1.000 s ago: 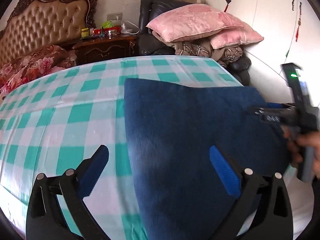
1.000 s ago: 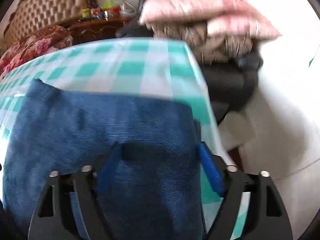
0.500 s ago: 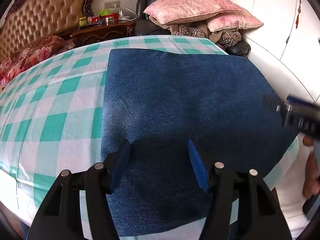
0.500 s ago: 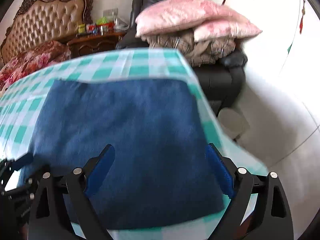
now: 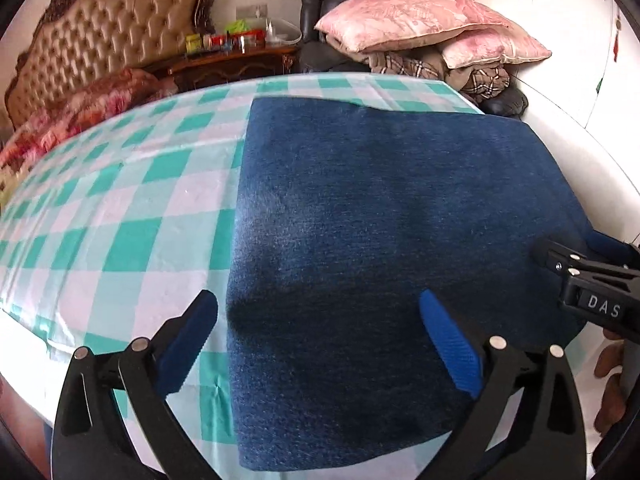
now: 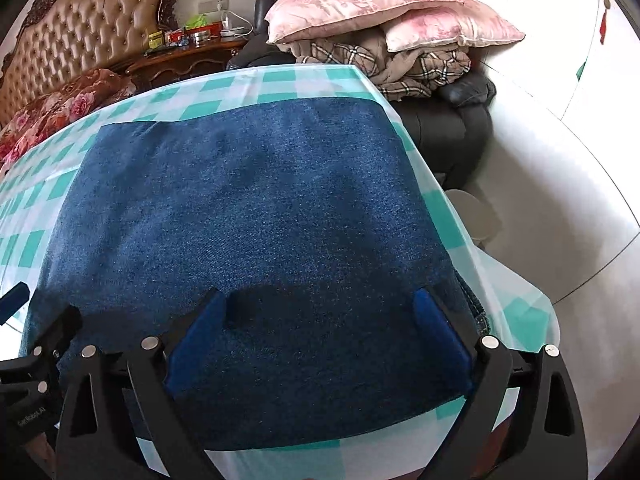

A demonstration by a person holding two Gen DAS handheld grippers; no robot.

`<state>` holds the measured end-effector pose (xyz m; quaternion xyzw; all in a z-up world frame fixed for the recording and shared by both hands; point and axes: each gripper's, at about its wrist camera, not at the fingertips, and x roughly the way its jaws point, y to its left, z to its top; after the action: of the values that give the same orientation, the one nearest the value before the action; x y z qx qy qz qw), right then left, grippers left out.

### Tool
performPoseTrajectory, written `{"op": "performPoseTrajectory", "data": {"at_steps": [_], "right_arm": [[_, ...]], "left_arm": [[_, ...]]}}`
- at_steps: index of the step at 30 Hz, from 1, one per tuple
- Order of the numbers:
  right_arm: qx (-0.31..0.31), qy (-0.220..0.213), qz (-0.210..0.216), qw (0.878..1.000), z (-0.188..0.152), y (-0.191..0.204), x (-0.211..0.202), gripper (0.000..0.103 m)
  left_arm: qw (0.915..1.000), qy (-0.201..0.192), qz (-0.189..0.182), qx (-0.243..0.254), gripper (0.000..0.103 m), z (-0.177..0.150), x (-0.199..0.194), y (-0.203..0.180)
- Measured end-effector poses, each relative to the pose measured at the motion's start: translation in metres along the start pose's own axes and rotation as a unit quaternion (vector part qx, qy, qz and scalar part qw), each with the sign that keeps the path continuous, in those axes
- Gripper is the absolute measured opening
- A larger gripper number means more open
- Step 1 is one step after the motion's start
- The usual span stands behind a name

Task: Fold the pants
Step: 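Withdraw both open grippers from the folded jeans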

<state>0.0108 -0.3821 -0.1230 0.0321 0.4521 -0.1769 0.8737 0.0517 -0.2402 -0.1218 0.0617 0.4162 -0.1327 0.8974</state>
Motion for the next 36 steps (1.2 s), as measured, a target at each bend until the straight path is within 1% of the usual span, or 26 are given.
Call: {"op": "performPoseTrajectory", "data": {"at_steps": [2, 4, 5, 8, 10, 13, 16, 19, 21, 24, 26, 28, 30, 31, 34, 36], "right_arm": [[0.005, 0.001, 0.002, 1.000, 0.000, -0.001, 0.000, 0.091], [0.003, -0.001, 0.005, 1.000, 0.000, -0.002, 0.001, 0.091], [0.003, -0.002, 0.006, 1.000, 0.000, -0.002, 0.001, 0.091], [0.006, -0.003, 0.007, 1.000, -0.001, -0.003, 0.001, 0.092], [0.006, 0.000, 0.007, 1.000, -0.001, -0.003, 0.000, 0.092], [0.004, 0.004, 0.007, 1.000, 0.001, -0.004, -0.003, 0.091], [0.009, -0.002, 0.000, 1.000, -0.002, -0.005, -0.016, 0.091], [0.023, -0.012, -0.016, 1.000, -0.007, -0.010, -0.036, 0.091], [0.034, -0.020, -0.014, 0.999, -0.011, -0.013, -0.051, 0.091], [0.044, -0.038, -0.019, 0.998, -0.017, -0.018, -0.080, 0.091], [0.048, -0.047, -0.020, 0.998, -0.022, -0.018, -0.096, 0.091], [0.051, -0.061, -0.026, 0.997, -0.031, -0.019, -0.117, 0.091], [0.053, -0.069, -0.030, 0.996, -0.040, -0.019, -0.131, 0.091], [0.054, -0.072, -0.029, 0.995, -0.045, -0.019, -0.138, 0.091], [0.052, -0.090, -0.032, 0.994, -0.061, -0.018, -0.161, 0.091], [0.051, -0.094, -0.034, 0.994, -0.067, -0.019, -0.169, 0.091]], "left_arm": [[0.9997, -0.005, 0.009, 0.023, 0.101, 0.000, 0.000, -0.004], [0.9989, -0.009, 0.010, 0.046, 0.101, 0.002, -0.001, -0.006], [0.9988, -0.008, 0.008, 0.047, 0.101, 0.003, -0.001, -0.006], [0.9996, 0.003, -0.015, 0.023, 0.101, 0.004, 0.001, 0.003], [0.9996, 0.009, -0.023, 0.014, 0.101, 0.002, 0.002, 0.007], [0.9997, 0.010, -0.017, 0.011, 0.101, 0.002, -0.001, 0.011], [0.9997, -0.003, -0.022, 0.011, 0.099, 0.003, -0.011, 0.014], [0.9992, -0.014, -0.032, 0.018, 0.095, 0.006, -0.026, 0.012], [0.9988, -0.026, -0.037, 0.019, 0.094, 0.007, -0.039, 0.010], [0.9974, -0.027, -0.064, 0.019, 0.095, 0.006, -0.056, 0.007], [0.9971, -0.037, -0.064, 0.017, 0.096, 0.004, -0.071, 0.006], [0.9972, -0.048, -0.055, 0.014, 0.101, -0.001, -0.091, 0.005], [0.9972, -0.056, -0.048, 0.014, 0.101, -0.005, -0.106, 0.002], [0.9970, -0.058, -0.051, 0.012, 0.101, -0.008, -0.113, 0.001], [0.9962, -0.045, -0.074, -0.006, 0.101, -0.018, -0.129, 0.001], [0.9964, -0.045, -0.071, -0.012, 0.101, -0.024, -0.137, 0.001]]}}
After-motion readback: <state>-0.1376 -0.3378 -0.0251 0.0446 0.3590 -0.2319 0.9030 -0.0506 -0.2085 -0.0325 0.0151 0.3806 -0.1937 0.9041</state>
